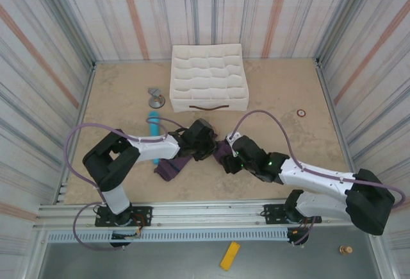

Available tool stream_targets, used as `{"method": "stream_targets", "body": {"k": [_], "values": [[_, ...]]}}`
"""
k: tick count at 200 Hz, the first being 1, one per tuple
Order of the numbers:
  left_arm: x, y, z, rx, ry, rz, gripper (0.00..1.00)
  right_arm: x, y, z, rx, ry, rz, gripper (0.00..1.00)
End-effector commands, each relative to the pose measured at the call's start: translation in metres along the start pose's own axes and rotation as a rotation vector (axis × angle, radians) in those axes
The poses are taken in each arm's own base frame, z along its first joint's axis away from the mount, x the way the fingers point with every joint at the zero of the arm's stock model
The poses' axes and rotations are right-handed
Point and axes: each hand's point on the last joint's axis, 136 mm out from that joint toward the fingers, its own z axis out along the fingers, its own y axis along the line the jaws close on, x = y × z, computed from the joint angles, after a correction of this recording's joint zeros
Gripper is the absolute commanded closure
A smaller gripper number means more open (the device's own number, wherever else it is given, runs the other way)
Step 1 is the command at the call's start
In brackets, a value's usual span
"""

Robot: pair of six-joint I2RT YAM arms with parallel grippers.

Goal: Roll the socks

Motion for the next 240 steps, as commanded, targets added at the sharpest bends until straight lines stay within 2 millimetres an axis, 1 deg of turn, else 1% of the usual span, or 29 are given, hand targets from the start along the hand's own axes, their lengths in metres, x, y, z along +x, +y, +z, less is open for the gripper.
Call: {"method": "stream_targets", "body": {"k": [1,33,79,96,130,152,176,196,202,215,225,240], "values": [[0.008,0.031,0.001,-0.13,0.016,-0.018,1.0,-0.013,-0.004,-0.002,0.068,-0.112,-0.064,0.26],[0.009,0.031,0.001,-0.13,0.018,-0.025,1.0,-0.008,0.003,0.008,0.074,-0.136,-0.121,0.29],[0.01,0.032,0.002,-0.13,0.028,-0.033,1.0,0.0,0.013,0.025,0.095,-0.141,-0.169,0.31],[0.01,0.031,0.002,-0.127,0.029,-0.037,1.0,0.004,0.011,0.032,0.115,-0.136,-0.17,0.33],[0.011,0.03,0.002,-0.122,0.038,-0.039,1.0,0.014,0.005,0.044,0.156,-0.114,-0.158,0.42],[0.012,0.029,0.002,-0.116,0.044,-0.044,1.0,0.022,0.0,0.05,0.182,-0.097,-0.15,0.43],[0.012,0.028,0.002,-0.111,0.048,-0.044,1.0,0.026,-0.002,0.052,0.185,-0.094,-0.138,0.45],[0.012,0.029,0.003,-0.113,0.05,-0.046,1.0,0.026,-0.002,0.052,0.187,-0.094,-0.134,0.52],[0.013,0.029,0.003,-0.113,0.053,-0.045,1.0,0.027,-0.001,0.053,0.182,-0.09,-0.134,0.58],[0.013,0.028,0.003,-0.106,0.056,-0.048,1.0,0.028,-0.002,0.055,0.184,-0.082,-0.131,0.75],[0.013,0.027,0.004,-0.093,0.057,-0.053,1.0,0.03,-0.003,0.057,0.181,-0.069,-0.121,0.84],[0.013,0.026,0.003,-0.086,0.056,-0.054,0.89,0.035,-0.005,0.059,0.178,-0.054,-0.099,0.95]]}}
